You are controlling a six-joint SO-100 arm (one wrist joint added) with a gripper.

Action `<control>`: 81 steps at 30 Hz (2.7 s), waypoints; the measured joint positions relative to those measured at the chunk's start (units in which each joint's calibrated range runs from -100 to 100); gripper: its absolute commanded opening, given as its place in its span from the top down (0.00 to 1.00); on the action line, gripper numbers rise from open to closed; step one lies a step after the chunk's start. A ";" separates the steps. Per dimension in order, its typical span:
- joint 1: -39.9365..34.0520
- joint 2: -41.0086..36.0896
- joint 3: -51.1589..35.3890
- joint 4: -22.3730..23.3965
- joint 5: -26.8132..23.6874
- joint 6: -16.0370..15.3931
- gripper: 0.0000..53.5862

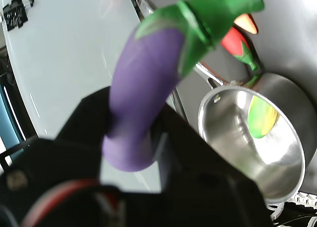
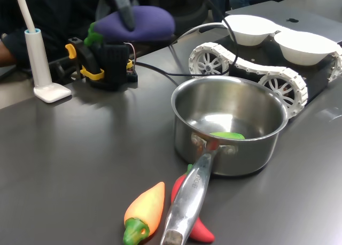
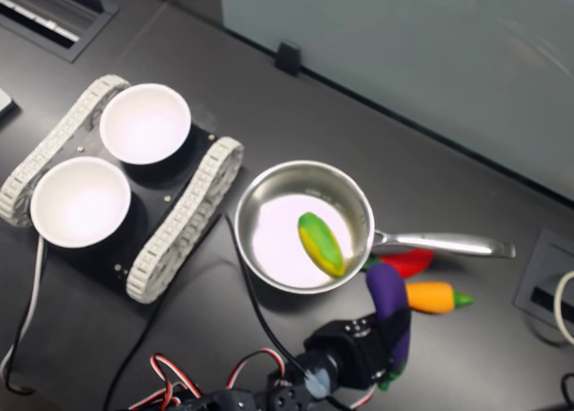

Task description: Pick up the brinjal and place them in the pan

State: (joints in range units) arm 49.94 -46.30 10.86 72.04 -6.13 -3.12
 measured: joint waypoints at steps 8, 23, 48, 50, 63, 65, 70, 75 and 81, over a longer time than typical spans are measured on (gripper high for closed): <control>-10.23 0.00 0.00 -0.51 0.54 1.56 1.00; -31.02 1.68 0.09 -4.42 1.47 10.56 1.00; -43.12 6.57 14.12 -11.13 3.71 12.67 1.00; -43.23 6.57 16.11 -12.15 3.71 12.76 1.00; -48.18 8.50 24.43 -19.46 4.30 14.60 1.00; -49.06 8.84 24.98 -20.14 4.30 15.06 1.00; -49.72 8.92 25.43 -21.59 4.35 15.15 1.00; -49.72 8.92 28.51 -23.46 4.84 15.70 0.98; -50.50 9.01 29.68 -23.88 4.93 16.25 0.77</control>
State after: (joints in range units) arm -0.55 -37.29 40.54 48.15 -1.20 13.13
